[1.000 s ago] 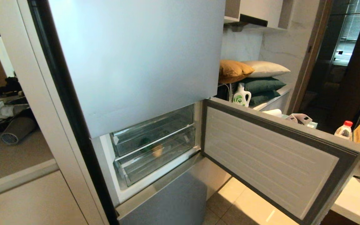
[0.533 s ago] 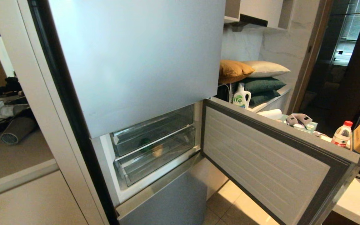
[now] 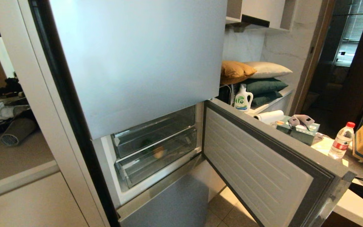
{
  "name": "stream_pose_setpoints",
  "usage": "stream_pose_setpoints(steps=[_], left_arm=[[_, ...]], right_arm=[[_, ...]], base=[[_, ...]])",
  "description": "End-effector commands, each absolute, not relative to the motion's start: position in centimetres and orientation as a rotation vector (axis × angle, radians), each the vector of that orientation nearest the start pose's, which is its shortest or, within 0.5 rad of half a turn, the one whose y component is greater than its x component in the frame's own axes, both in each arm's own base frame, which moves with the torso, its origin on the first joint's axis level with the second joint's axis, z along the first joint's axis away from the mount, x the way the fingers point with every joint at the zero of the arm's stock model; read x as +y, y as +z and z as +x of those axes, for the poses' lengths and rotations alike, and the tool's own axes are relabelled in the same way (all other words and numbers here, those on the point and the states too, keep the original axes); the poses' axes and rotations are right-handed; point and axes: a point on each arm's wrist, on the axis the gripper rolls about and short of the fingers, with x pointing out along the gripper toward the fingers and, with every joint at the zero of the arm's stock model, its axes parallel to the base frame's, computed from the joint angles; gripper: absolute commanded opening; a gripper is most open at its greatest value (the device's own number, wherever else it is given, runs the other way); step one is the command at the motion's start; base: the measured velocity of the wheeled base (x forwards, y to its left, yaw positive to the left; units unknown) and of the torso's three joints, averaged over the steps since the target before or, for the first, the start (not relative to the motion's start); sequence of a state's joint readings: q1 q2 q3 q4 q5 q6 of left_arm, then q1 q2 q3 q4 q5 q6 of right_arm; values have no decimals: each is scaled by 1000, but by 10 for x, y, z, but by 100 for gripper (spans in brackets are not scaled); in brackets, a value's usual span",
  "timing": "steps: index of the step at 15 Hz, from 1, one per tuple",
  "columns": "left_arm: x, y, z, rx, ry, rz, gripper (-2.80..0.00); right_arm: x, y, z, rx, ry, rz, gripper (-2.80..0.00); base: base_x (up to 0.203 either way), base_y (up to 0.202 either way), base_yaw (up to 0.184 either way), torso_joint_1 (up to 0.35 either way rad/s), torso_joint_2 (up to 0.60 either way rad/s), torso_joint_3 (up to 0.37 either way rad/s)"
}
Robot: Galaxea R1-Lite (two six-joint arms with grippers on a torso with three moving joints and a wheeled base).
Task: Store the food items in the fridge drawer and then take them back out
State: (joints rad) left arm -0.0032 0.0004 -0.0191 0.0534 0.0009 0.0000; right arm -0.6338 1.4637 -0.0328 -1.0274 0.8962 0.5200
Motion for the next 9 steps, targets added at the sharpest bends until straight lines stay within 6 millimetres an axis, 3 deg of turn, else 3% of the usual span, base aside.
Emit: stream_pose_setpoints(steps=[1, 9], left_arm=[[0, 76, -24, 35, -3, 0, -280], [0, 76, -24, 35, -2, 0, -280]], right_arm=[[-66, 104, 133, 353, 245, 767, -280], [-50, 103, 142, 411, 352, 763, -280]], base=[[0, 0, 0, 0, 0, 0], [0, 0, 0, 0, 0, 0]])
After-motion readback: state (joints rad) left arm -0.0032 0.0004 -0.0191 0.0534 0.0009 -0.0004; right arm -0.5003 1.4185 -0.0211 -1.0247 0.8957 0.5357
